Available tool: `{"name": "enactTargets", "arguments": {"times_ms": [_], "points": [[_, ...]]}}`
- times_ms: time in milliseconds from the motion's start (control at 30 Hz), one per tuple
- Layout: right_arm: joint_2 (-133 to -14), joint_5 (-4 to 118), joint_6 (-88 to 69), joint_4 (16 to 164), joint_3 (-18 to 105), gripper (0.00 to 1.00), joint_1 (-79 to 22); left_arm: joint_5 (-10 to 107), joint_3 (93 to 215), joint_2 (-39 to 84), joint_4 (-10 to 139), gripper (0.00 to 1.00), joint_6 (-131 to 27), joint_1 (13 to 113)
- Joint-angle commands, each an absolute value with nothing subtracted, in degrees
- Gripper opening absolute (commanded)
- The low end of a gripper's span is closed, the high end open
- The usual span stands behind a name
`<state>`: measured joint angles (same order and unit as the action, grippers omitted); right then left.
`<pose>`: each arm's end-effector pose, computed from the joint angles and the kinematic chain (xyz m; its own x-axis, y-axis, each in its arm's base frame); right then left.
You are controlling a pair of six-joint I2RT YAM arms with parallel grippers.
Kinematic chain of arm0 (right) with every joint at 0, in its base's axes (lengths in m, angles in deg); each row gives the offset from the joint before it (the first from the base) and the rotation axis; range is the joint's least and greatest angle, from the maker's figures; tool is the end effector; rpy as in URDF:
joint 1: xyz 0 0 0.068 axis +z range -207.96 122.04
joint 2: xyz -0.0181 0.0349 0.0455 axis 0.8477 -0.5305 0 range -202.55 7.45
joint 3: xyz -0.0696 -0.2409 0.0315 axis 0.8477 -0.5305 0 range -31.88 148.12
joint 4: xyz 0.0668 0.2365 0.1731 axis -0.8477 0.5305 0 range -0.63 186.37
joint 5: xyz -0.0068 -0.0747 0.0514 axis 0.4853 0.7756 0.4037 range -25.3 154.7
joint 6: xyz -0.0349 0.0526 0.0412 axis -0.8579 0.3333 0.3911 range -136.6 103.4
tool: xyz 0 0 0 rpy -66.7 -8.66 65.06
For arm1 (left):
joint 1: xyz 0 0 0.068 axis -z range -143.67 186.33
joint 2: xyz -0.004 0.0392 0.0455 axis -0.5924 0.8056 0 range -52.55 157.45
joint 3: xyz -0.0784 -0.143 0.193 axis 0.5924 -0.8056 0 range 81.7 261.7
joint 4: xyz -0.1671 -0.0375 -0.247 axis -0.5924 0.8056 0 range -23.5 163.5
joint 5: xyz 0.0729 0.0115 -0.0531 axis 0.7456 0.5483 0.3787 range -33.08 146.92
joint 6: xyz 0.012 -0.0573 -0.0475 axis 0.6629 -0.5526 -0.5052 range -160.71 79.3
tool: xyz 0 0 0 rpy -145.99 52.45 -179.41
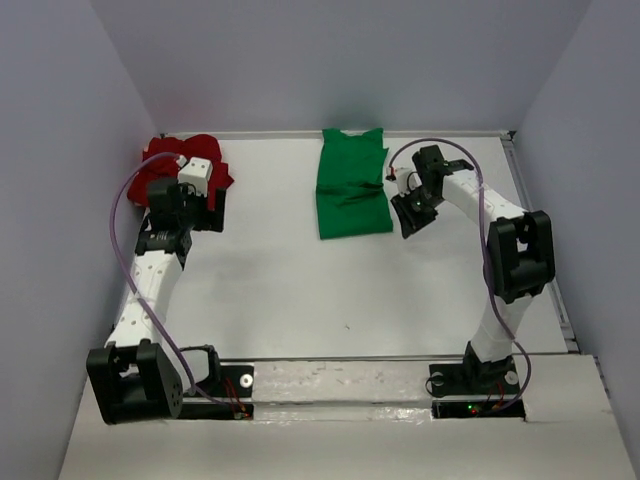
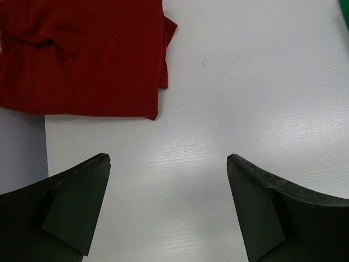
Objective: Fold and stack the t-shirts
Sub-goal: Grab one side of the 2/3 rectangular tshirt with both arms
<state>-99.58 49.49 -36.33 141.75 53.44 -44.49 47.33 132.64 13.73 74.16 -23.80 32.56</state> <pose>0.4012 0.1133 0.1657 -0.7808 -0.5220 -0.3433 -0.5931 0.7920 0.1449 0.3400 0.0119 0.2649 -0.3474 0.2644 -0.8997 0.1977 0.9585 0.2054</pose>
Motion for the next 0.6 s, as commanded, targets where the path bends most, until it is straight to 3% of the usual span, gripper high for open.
{"name": "enactTargets", "arguments": {"times_ms": [0, 267, 567], "points": [[-102.3, 46.7, -35.9, 138.3, 55.3, 0.4, -44.8, 43.9, 130.5, 7.5, 70.0, 0.99, -23.5, 31.4], [-109.8, 42.2, -33.8, 138.2, 62.1, 0.48, -44.8, 38.0, 127.3, 3.3, 68.5, 0.99, -25.1, 29.5], [-115.7, 40.5, -33.6, 139.4, 68.2, 0.48, -44.8, 31.6, 122.4, 1.6, 65.5, 0.99, -26.7, 28.0]]}}
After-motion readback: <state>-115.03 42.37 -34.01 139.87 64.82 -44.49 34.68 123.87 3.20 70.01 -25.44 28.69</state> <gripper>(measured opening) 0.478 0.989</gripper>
